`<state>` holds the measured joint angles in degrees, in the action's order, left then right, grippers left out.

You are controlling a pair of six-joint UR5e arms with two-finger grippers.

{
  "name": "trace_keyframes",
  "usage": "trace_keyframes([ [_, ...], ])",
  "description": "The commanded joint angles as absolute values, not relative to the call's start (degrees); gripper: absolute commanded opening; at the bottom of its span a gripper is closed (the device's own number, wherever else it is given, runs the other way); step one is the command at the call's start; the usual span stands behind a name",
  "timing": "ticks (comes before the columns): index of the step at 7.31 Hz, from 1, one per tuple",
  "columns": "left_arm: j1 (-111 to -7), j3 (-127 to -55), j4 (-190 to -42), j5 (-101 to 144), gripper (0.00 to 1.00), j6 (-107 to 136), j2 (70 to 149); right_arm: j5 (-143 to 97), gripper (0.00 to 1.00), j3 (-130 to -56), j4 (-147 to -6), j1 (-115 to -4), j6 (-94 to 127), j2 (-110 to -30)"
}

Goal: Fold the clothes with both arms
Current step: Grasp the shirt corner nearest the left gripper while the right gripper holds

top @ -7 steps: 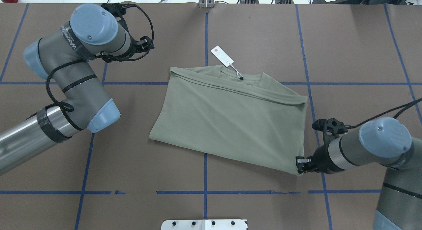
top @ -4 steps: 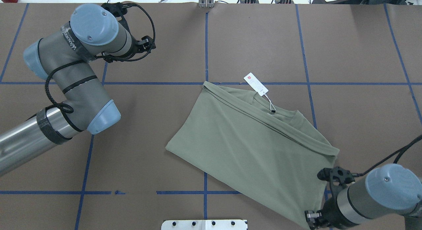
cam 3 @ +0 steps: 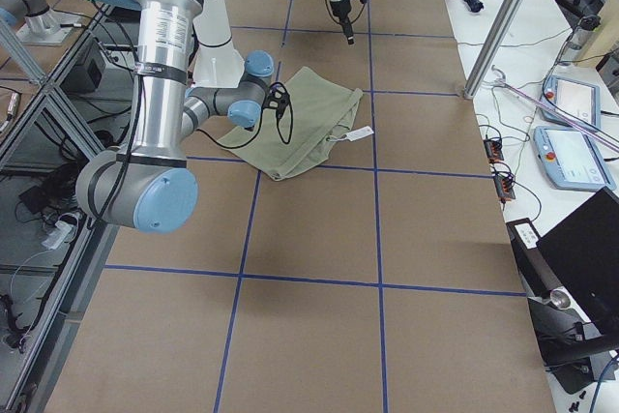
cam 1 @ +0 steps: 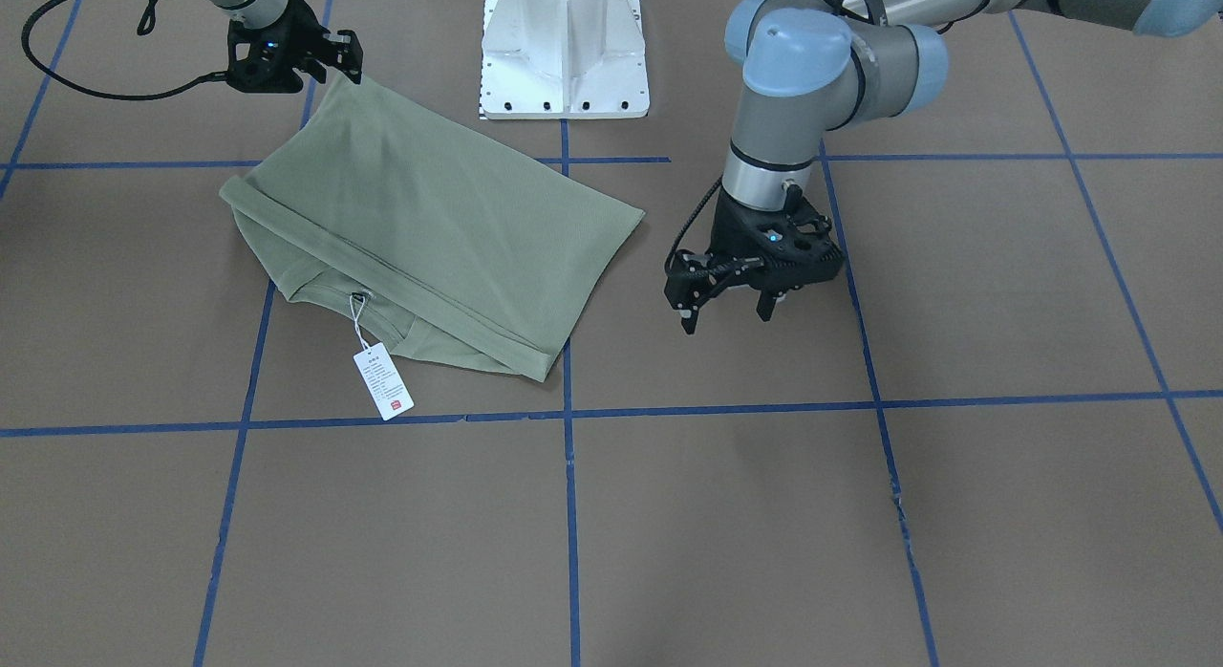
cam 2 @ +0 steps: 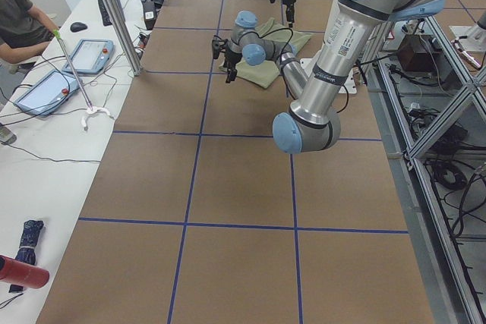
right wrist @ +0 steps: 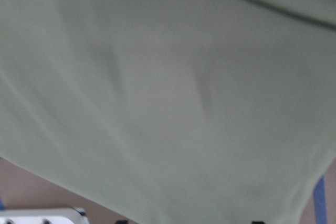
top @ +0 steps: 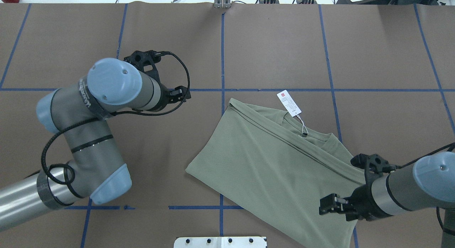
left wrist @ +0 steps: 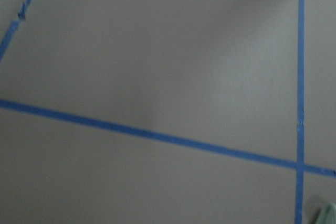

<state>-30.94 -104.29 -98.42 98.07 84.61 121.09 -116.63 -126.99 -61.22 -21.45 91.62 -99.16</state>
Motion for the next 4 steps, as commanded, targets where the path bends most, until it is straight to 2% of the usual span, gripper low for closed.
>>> trace_keyframes([
  [1, -21.04, -104.68, -99.14, 97.91, 0.99, 100.12, 120.41, -116.54, 1.0, -127.0, -61.26, -30.46, 92.02, -92.93],
  [3, -18.46, -104.33, -99.14, 97.56, 0.97, 107.47, 120.15, -116.63, 1.0, -127.09, -61.26, -33.75, 92.02, -90.98],
  [4, -18.46, -103.8, -99.05, 97.47, 0.92, 107.66, 120.32, -116.54, 1.0, -127.0, -61.26, -33.75, 92.02, -91.05],
])
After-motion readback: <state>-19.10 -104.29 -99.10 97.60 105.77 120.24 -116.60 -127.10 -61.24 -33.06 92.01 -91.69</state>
